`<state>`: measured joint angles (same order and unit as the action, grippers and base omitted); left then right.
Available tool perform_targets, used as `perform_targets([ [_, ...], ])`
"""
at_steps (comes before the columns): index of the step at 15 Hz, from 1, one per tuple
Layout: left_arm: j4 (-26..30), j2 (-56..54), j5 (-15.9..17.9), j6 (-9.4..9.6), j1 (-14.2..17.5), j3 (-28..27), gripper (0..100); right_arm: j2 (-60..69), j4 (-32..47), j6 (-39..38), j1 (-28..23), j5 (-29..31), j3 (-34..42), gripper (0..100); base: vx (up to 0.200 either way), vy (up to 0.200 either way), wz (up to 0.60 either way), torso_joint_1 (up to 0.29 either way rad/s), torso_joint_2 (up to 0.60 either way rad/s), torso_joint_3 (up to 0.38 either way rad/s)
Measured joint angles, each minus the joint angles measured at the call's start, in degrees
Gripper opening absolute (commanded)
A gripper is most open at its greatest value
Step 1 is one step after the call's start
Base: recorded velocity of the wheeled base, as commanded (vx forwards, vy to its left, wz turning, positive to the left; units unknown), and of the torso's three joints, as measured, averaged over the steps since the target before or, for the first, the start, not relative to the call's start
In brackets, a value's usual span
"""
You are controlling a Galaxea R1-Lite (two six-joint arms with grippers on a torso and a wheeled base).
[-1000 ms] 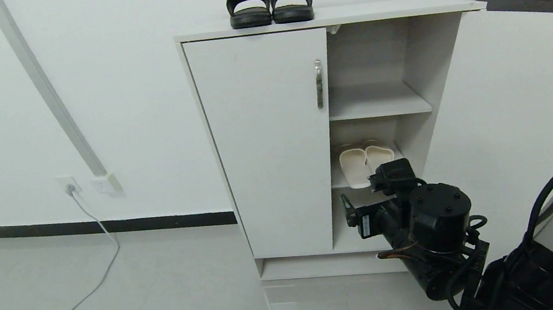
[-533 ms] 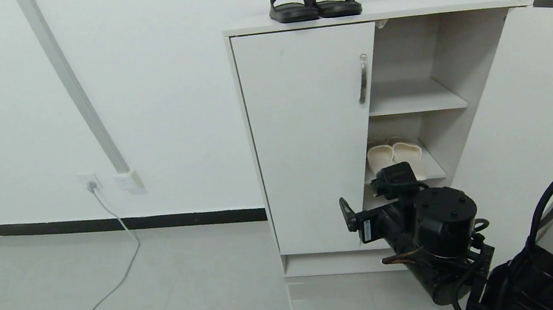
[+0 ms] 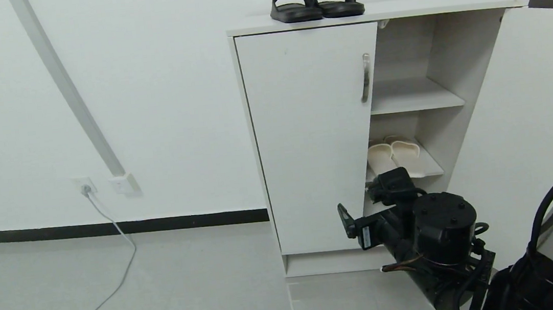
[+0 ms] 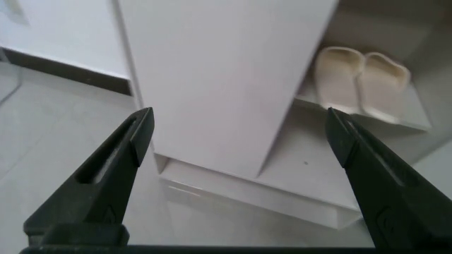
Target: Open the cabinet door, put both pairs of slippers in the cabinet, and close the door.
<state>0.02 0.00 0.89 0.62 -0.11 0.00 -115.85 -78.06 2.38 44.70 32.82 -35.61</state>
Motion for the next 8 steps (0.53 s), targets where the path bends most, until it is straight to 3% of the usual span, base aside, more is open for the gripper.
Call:
perform_targets([
  [8, 0.0, 0.0, -0.1, -0.18, 0.1, 0.0, 0, -0.1, -0.9, 0.0, -0.4, -0.8, -0.2, 100, 0.000, 0.000, 0.00, 0.000, 0.00, 0.000],
])
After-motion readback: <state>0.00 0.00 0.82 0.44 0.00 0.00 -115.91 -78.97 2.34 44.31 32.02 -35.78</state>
